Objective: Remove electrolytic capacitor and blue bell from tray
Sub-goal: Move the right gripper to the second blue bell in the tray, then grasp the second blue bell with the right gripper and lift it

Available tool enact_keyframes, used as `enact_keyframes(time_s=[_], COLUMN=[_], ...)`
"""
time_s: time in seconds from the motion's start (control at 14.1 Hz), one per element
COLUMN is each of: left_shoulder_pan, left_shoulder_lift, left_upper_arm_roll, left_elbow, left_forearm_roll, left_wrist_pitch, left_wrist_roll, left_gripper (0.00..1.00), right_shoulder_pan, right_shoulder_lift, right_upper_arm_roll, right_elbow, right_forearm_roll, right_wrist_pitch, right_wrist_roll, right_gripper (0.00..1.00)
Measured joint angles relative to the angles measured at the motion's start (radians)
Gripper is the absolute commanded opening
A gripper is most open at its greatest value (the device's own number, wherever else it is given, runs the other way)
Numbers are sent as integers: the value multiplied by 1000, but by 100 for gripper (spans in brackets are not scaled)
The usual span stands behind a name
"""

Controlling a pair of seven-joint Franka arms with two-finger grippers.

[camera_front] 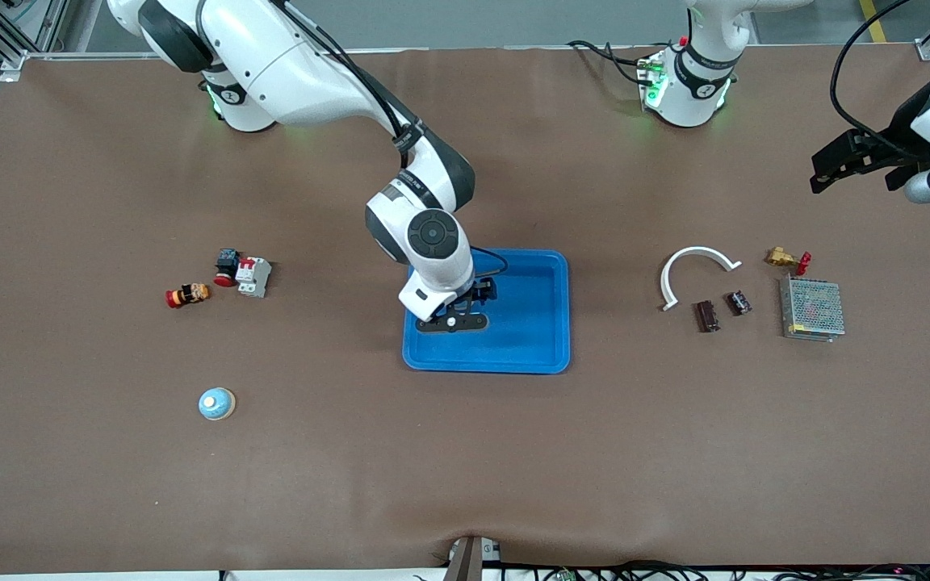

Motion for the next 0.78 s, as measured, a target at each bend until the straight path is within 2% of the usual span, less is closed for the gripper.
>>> enact_keyframes(time_s=[0.28, 0.78], left_shoulder_pan=[0, 0], left_shoulder_lift=[0, 0], left_upper_arm_roll=[0, 0], left_elbow=[0, 0], left_forearm_roll=[0, 0], left_wrist_pitch=[0, 4], left_wrist_roll=[0, 0], left_gripper=[100, 100], right_shoulder_pan=[9, 15], right_shoulder_lift=[0, 0], right_upper_arm_roll=[0, -1], right_elbow=[-63, -88], right_forearm_roll=[-1, -15], right_wrist_pitch=[84, 98], right_wrist_roll=[0, 0], right_gripper=[100, 100])
